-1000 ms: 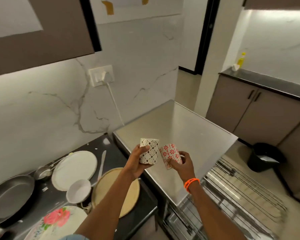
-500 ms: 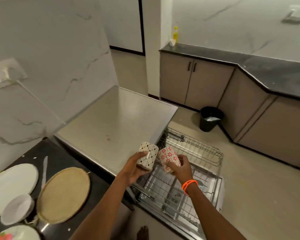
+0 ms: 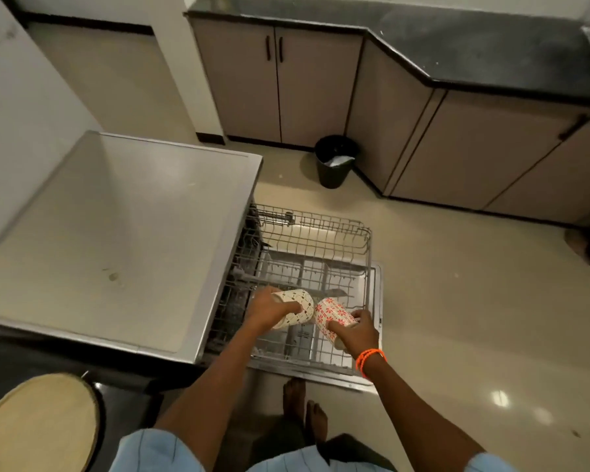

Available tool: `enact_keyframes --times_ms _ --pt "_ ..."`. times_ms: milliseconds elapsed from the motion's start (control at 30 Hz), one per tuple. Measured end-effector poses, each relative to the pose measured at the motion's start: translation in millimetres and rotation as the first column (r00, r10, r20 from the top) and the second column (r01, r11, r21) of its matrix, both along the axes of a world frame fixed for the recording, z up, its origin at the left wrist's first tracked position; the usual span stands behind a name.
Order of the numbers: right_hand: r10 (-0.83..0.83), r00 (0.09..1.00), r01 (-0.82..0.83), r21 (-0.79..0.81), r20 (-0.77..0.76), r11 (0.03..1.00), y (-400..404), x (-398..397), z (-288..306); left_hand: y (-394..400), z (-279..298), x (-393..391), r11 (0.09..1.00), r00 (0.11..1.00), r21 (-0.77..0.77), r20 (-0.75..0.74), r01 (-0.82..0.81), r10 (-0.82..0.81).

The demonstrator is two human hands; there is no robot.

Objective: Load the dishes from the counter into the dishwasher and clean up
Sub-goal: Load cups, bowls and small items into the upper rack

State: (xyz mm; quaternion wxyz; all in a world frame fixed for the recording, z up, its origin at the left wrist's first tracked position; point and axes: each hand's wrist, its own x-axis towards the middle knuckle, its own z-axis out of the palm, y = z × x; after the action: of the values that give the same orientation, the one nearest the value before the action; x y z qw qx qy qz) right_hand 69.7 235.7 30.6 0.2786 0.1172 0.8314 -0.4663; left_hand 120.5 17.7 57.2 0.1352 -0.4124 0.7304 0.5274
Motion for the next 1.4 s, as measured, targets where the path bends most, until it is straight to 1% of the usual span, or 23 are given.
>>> enact_keyframes --times_ms 100,200,267,300,400,467,567,633,700,833,967,1167,1300,1400 --pt "0.002 1.000 -0.004 0.094 0.020 0.996 13.8 2.7 -15.2 17.0 -26.9 -7.6 0.996 0.996 -0.057 0.059 0.069 -0.066" --pt "0.043 0.999 -0.046 0.168 0.024 0.985 18.9 6.9 -31.9 27.6 -49.5 -7.8 0.964 0.969 -0.152 0.151 0.218 -0.196" --pt "0.081 0.996 -0.086 0.216 0.031 0.973 15.7 4.2 -47.1 30.9 -64.7 -9.9 0.913 0.932 -0.230 0.220 0.338 -0.290" --pt "0.098 0.994 -0.105 0.240 0.039 0.965 15.8 4.0 -59.2 33.3 -74.3 -9.9 0.887 0.908 -0.244 0.255 0.392 -0.332" --pt "0.171 0.985 -0.170 0.344 0.028 0.923 19.2 8.8 -79.8 46.3 -93.5 -3.5 0.809 0.828 -0.237 0.327 0.538 -0.455" --pt "0.242 0.969 -0.241 0.395 0.049 0.886 18.6 14.4 -88.8 54.3 -108.7 0.9 0.762 0.781 -0.232 0.360 0.605 -0.510" --pt "0.384 0.919 -0.378 0.488 0.093 0.787 10.4 13.6 -102.1 60.0 -128.6 0.8 0.742 0.772 -0.264 0.390 0.617 -0.503" --pt "0.427 0.898 -0.414 0.527 0.104 0.742 7.2 11.4 -114.3 63.6 -137.9 -5.2 0.734 0.780 -0.295 0.380 0.611 -0.497" --pt "0.440 0.891 -0.422 0.549 0.106 0.722 5.8 10.5 -123.8 69.3 -143.3 -12.4 0.725 0.785 -0.318 0.364 0.611 -0.501" --pt "0.440 0.891 -0.418 0.577 0.110 0.702 5.0 12.4 -140.1 81.5 -155.0 -20.1 0.725 0.795 -0.338 0.351 0.600 -0.495" --pt "0.426 0.898 -0.408 0.567 0.109 0.715 0.4 11.1 -146.8 81.1 -163.0 -27.0 0.726 0.810 -0.365 0.340 0.582 -0.478" --pt "0.453 0.886 -0.419 0.591 0.100 0.689 -0.1 12.1 -151.6 81.7 -178.4 -22.6 0.705 0.772 -0.331 0.390 0.627 -0.502" --pt "0.479 0.872 -0.432 0.616 0.100 0.658 0.5 9.1 -157.6 82.3 -188.8 -17.8 0.709 0.754 -0.286 0.392 0.645 -0.527" --pt "0.489 0.865 -0.442 0.631 0.111 0.638 -0.2 8.6 -162.8 82.0 -195.9 -11.3 0.703 0.749 -0.282 0.383 0.653 -0.541"
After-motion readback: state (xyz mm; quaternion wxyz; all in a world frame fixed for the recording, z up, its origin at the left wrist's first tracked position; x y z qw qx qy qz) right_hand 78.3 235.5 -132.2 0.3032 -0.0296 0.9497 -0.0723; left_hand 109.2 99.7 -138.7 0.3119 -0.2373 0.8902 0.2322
